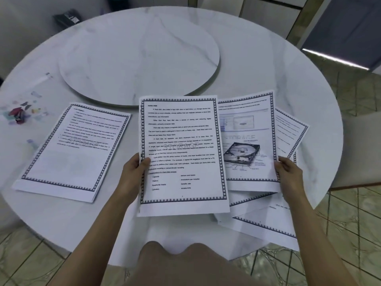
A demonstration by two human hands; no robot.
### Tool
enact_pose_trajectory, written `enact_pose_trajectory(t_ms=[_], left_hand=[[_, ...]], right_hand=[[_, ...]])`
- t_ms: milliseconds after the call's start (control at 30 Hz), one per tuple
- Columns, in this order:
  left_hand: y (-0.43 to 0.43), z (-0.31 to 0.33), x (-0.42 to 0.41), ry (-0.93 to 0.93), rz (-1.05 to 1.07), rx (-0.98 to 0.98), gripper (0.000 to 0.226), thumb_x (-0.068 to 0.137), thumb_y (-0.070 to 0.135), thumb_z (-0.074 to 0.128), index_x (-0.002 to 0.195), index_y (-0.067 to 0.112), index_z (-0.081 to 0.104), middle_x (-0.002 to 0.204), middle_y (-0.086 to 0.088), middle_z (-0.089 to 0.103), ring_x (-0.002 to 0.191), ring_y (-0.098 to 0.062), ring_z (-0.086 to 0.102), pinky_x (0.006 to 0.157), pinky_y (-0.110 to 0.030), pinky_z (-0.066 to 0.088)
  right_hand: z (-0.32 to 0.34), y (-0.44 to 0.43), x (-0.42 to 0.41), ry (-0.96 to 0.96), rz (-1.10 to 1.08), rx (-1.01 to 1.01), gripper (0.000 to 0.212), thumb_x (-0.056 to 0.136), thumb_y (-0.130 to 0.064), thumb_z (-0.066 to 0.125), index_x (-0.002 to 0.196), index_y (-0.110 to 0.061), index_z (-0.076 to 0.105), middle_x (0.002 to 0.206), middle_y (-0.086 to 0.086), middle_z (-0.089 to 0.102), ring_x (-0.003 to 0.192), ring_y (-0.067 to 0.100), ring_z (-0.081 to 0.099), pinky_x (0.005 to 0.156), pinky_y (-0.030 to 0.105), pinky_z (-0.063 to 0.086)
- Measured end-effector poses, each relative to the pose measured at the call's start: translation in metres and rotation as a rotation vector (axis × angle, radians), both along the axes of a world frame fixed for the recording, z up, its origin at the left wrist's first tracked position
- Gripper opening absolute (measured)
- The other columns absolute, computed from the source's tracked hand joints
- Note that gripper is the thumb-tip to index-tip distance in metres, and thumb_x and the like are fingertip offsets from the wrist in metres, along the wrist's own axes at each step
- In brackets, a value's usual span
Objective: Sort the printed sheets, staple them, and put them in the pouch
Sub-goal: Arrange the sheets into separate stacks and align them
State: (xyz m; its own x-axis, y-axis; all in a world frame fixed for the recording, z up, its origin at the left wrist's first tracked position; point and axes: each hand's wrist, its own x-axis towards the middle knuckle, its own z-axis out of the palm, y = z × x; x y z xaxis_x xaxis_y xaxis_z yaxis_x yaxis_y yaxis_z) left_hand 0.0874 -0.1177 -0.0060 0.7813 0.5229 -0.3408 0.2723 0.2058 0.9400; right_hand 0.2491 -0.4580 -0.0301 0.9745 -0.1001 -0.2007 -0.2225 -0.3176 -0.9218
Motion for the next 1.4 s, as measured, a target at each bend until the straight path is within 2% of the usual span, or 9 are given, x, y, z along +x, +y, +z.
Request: enact_pose_trajectory(t_ms=[133,367,600,800,900,1033,1100,1200,1400], left_hand=[[-0.002,0.000,0.003,0.014,0.000,-0.028,0.018,0.096,0.011,0.045,0.107,0.014,0.059,0.099,0.005,0.068,0.081,-0.007,0.070,0.066,-0.019,0.056],[-0.004,-0.011,-0.005,0.131,0.031,-0.060,0.021,0.097,0.013,0.043,0.112,0.014,0.058,0.110,-0.004,0.065,0.102,-0.024,0.061,0.092,-0.040,0.048],[0.001,-0.024,-0.021,0.184,0.074,-0.049,0.019,0.096,0.012,0.047,0.111,0.015,0.056,0.108,-0.002,0.064,0.103,-0.025,0.059,0.090,-0.038,0.046],[0.006,-0.028,-0.024,0.229,0.137,0.018,0.018,0.095,0.013,0.048,0.111,0.013,0.057,0.110,-0.005,0.062,0.101,-0.024,0.058,0.088,-0.036,0.045],[0.005,-0.028,-0.022,0.243,0.185,0.054,0.022,0.096,0.014,0.046,0.115,0.009,0.056,0.108,-0.006,0.061,0.098,-0.025,0.058,0.091,-0.037,0.046],[0.003,-0.030,-0.020,0.252,0.203,0.111,0.025,0.097,0.016,0.044,0.117,0.006,0.055,0.108,-0.005,0.060,0.098,-0.024,0.056,0.091,-0.038,0.045],[0.002,-0.030,-0.019,0.258,0.211,0.126,0.025,0.097,0.017,0.044,0.116,0.006,0.055,0.108,-0.006,0.060,0.097,-0.024,0.056,0.090,-0.037,0.045],[0.001,-0.030,-0.019,0.259,0.187,0.124,0.025,0.097,0.015,0.045,0.118,0.006,0.055,0.108,-0.005,0.060,0.097,-0.024,0.057,0.087,-0.035,0.045],[0.000,-0.026,-0.023,0.255,0.141,0.072,0.026,0.096,0.009,0.046,0.120,0.006,0.053,0.111,-0.004,0.059,0.098,-0.022,0.056,0.086,-0.033,0.043]], right_hand=[[-0.005,0.018,-0.013,0.054,0.072,0.101,0.015,0.092,-0.009,0.053,0.105,-0.013,0.059,0.100,0.005,0.065,0.093,0.021,0.061,0.090,0.033,0.048],[-0.004,0.064,-0.044,0.132,0.203,0.205,0.015,0.091,-0.010,0.054,0.103,-0.017,0.061,0.099,0.002,0.067,0.097,0.022,0.063,0.091,0.034,0.049],[-0.005,0.102,-0.074,0.188,0.382,0.220,0.015,0.091,-0.008,0.054,0.098,-0.019,0.062,0.091,-0.006,0.068,0.079,0.001,0.065,0.069,0.011,0.050],[-0.004,0.108,-0.072,0.229,0.443,0.132,0.016,0.093,-0.010,0.052,0.099,-0.013,0.067,0.091,0.000,0.071,0.082,0.013,0.066,0.072,0.021,0.054],[0.002,0.096,-0.056,0.200,0.358,0.131,0.018,0.092,-0.004,0.050,0.103,0.002,0.064,0.079,0.010,0.066,0.068,0.020,0.061,0.057,0.021,0.054],[0.008,0.074,-0.026,-0.048,0.253,-0.276,0.021,0.091,-0.010,0.054,0.108,-0.004,0.063,0.095,0.006,0.063,0.086,0.017,0.056,0.067,0.004,0.040],[0.006,0.065,-0.012,-0.116,0.178,-0.454,0.029,0.090,-0.015,0.056,0.116,-0.002,0.058,0.114,0.016,0.054,0.104,0.025,0.051,0.084,0.015,0.035],[0.001,0.061,0.003,-0.026,0.141,-0.676,0.057,0.086,-0.028,0.063,0.129,0.003,0.042,0.132,0.025,0.038,0.123,0.038,0.034,0.100,0.041,0.032],[-0.004,0.069,0.005,0.075,0.172,-0.839,0.077,0.080,-0.029,0.069,0.132,0.009,0.027,0.135,0.029,0.032,0.125,0.041,0.030,0.099,0.046,0.034]])
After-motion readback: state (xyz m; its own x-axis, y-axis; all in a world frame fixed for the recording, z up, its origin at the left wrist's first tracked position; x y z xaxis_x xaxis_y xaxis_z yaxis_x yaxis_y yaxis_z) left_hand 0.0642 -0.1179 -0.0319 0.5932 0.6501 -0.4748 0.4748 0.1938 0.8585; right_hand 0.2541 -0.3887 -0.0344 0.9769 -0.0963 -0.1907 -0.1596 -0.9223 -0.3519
